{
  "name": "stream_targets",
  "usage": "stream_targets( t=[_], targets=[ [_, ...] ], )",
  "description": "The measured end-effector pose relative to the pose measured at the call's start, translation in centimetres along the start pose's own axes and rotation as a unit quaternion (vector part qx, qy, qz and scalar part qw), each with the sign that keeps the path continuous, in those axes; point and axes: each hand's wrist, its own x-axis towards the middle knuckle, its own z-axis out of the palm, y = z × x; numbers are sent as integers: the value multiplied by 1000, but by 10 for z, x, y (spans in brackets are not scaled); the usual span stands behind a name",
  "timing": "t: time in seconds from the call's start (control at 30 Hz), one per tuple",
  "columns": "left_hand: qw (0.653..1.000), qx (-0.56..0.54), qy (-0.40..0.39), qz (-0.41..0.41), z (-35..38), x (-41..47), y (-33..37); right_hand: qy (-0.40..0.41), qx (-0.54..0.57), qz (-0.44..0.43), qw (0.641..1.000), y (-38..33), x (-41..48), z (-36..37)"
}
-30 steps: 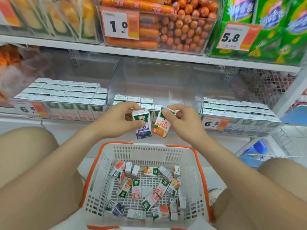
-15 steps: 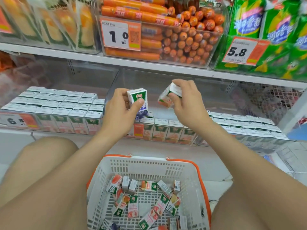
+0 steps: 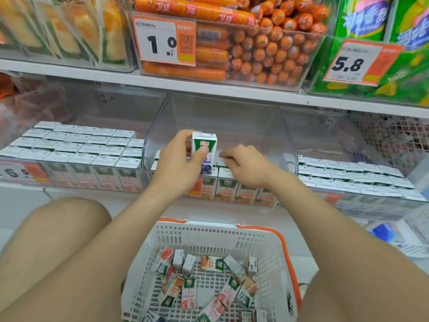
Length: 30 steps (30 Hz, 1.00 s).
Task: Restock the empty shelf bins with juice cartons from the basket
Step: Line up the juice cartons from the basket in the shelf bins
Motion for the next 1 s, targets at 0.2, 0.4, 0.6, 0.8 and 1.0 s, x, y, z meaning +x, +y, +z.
stream_targets(
  t=[0.2,0.4,0.6,0.8,1.0],
  targets=[
    [998,-24,-25,46,1,-13,11,68,189,-21,979,-8,-22,-29],
    [989,-42,-82,115,19,-26,49,118,309,-53,942,-1,-76,-49],
    [986,2,-71,150,69,-18,73,276,318,51,906,44,-104,-74],
    [977,122,-118,130,123,-22,66,355,90,122,923,100,-108,-91],
    [951,209,-143,176,158,-23,61,239,-1,128,962,146,-65,-70]
  ],
)
